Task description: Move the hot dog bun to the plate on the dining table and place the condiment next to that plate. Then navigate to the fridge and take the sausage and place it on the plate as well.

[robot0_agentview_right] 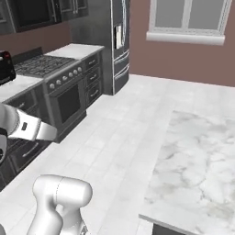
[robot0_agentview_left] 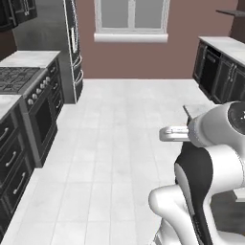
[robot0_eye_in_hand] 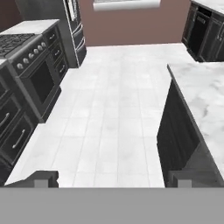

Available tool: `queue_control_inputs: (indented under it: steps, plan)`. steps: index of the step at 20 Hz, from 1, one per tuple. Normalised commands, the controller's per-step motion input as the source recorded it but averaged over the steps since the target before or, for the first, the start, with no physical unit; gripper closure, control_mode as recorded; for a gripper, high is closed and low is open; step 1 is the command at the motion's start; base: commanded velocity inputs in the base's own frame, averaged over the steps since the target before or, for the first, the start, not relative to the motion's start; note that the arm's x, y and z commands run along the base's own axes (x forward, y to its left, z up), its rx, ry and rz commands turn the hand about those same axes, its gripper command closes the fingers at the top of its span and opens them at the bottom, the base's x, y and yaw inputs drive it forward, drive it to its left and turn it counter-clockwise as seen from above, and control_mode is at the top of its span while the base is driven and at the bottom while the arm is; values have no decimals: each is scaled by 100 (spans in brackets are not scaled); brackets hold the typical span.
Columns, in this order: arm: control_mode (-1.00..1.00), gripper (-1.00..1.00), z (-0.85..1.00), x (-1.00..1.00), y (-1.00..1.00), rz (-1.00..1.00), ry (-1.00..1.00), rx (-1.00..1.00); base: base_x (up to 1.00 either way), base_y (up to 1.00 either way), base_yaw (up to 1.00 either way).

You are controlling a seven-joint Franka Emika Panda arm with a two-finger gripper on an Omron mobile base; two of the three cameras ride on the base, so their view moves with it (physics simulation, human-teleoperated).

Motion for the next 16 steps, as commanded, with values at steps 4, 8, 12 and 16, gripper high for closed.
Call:
queue_control_inputs:
  steps: [4,8,12,16]
  plan:
    - [100,-100,0,0,0,0,0,0,100,3,21]
    - [100,-100,0,0,0,0,0,0,100,-8,30]
    - [100,-100,0,0,0,0,0,0,100,-11,32]
    - [100,-100,0,0,0,0,0,0,100,-19,36]
